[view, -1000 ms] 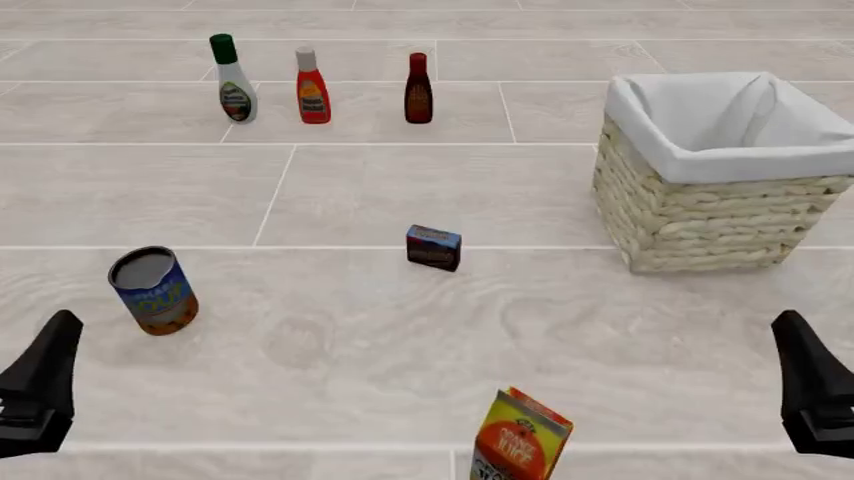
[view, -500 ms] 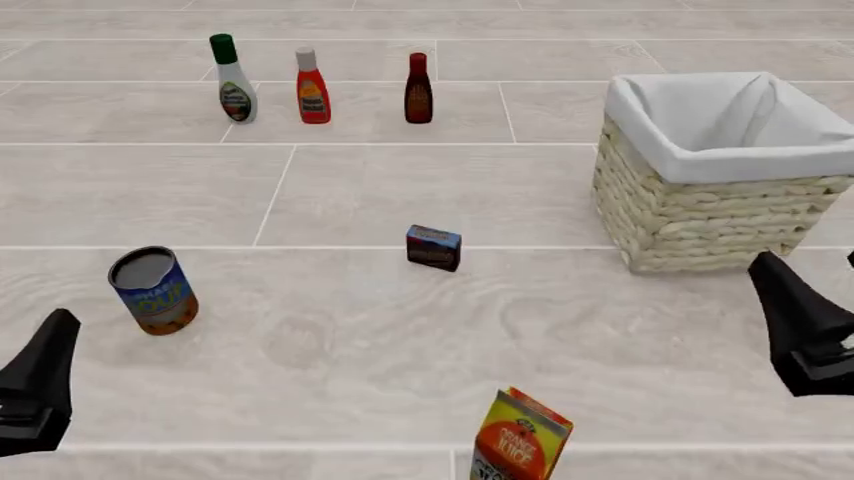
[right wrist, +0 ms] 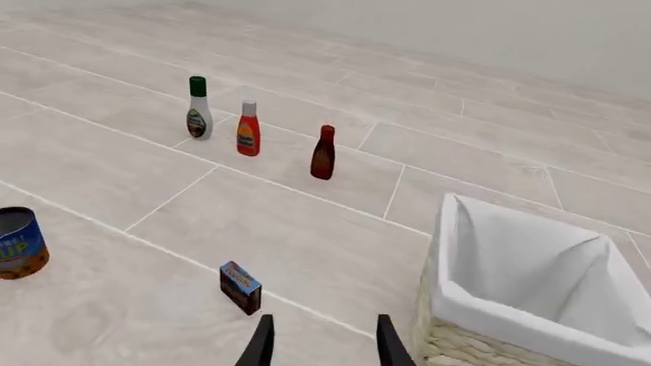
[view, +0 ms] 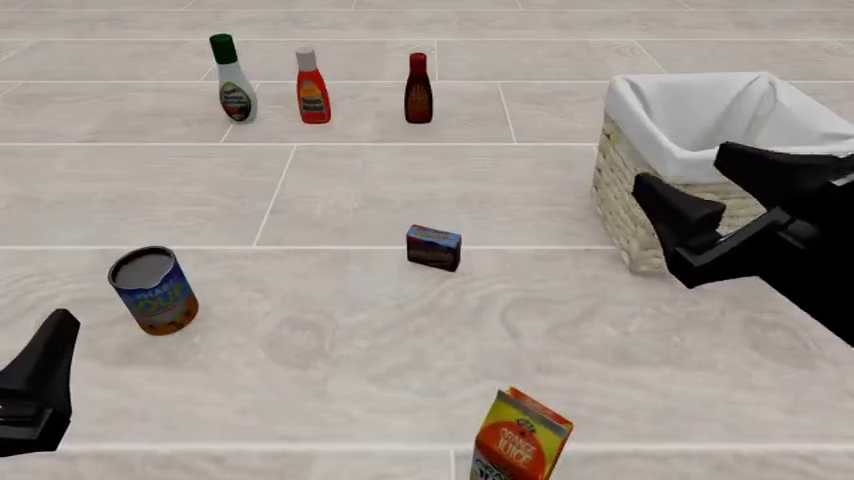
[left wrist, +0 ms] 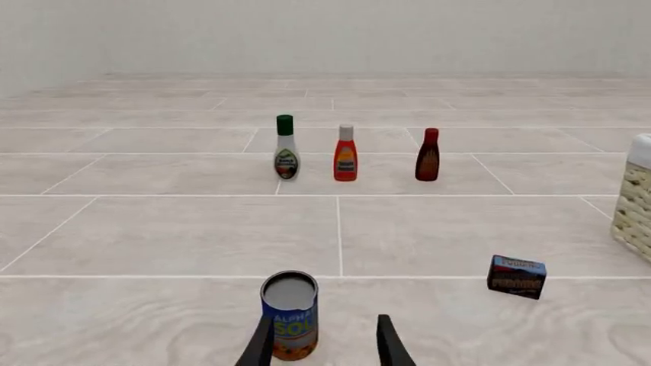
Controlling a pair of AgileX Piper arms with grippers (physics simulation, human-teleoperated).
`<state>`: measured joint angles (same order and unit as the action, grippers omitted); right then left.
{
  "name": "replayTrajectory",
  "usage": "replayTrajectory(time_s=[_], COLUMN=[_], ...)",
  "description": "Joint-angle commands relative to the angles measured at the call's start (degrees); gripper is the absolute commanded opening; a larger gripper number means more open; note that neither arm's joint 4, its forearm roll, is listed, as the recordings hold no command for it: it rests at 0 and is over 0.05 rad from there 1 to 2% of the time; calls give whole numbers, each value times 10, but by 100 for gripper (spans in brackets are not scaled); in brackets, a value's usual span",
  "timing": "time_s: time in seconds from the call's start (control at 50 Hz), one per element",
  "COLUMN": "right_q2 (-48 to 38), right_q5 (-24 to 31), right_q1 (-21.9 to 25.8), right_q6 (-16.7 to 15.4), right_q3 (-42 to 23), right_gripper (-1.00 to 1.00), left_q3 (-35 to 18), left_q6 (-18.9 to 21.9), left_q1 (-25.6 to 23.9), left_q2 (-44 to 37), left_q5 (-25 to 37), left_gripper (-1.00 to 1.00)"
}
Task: Pick the chocolate pudding and place it in the basket.
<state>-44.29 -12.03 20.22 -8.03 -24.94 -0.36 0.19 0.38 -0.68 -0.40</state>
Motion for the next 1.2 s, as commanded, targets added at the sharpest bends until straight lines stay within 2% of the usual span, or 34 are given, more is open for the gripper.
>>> replayTrajectory(time_s=[0.02,0.16,0.3,0.42,0.72,0.78,0.88,1.14,1.18,1.2], right_q2=[-122,-173,-230,-270,-354,-367,-391,-444,-458,-459], right_q5=[-31,-36,-21,25,129,164,198,255,262,266], right_q1=[44,51,69,73,91,99,104,126,124,124], right_q6=[-9,-12,-42,-78,-136,-134,-150,-158,-174,-169], right_q3=[-63,-99,-142,-208,-335,-374,-408,-447,-455,-463], right_gripper=[100,100,100,100,100,100,100,100,100,100], left_q3=[1,1,0,0,-1,-1,-1,-1,-1,-1], left_q6=[0,2,0,0,1,1,1,1,1,1], left_q1=[-4,-4,-4,-4,-4,-4,-4,-4,-4,-4], left_q2=[4,5,4,4,4,4,5,5,5,5], left_q5=[3,3,3,4,4,5,5,5,5,5], left_gripper=[100,100,100,100,100,100,100,100,100,100])
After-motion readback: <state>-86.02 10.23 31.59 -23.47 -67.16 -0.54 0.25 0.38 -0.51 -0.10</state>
